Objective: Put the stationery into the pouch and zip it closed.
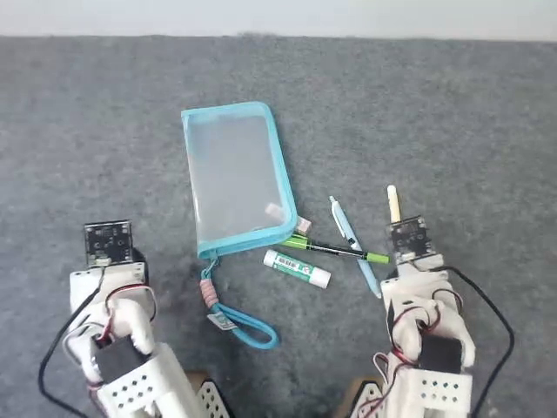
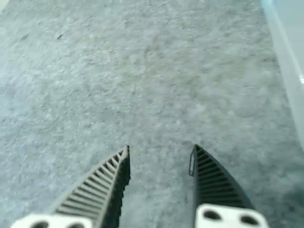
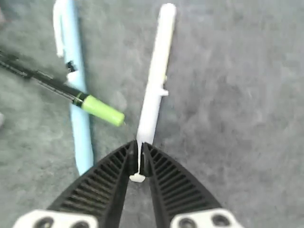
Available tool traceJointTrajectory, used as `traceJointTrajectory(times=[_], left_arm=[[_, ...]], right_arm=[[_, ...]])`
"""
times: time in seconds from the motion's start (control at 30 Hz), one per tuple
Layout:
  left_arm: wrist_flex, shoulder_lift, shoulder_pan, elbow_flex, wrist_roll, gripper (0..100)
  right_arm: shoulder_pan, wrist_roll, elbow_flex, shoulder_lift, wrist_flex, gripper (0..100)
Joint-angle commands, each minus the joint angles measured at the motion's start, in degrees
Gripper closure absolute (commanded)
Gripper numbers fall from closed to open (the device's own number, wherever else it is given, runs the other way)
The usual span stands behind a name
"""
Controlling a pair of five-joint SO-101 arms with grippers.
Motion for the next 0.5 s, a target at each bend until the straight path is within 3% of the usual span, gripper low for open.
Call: traceJointTrajectory(times=[0.0,0.13,0.47], left_arm=[[-2.0,-1.0,-2.7,-0.4,-0.9,80],[-1.6,-0.9,-4.4,-1.4,-2.5,80],[10.0,-0.8,-4.1,-16.3,-3.3,80]], right_arm=[[-2.7,2.6,-9.1,-0.5,3.7,97.8],[-4.4,2.8,-13.7,4.7,4.1,97.8],[-9.2,2.4,-34.3,32.7,3.8,98.2]])
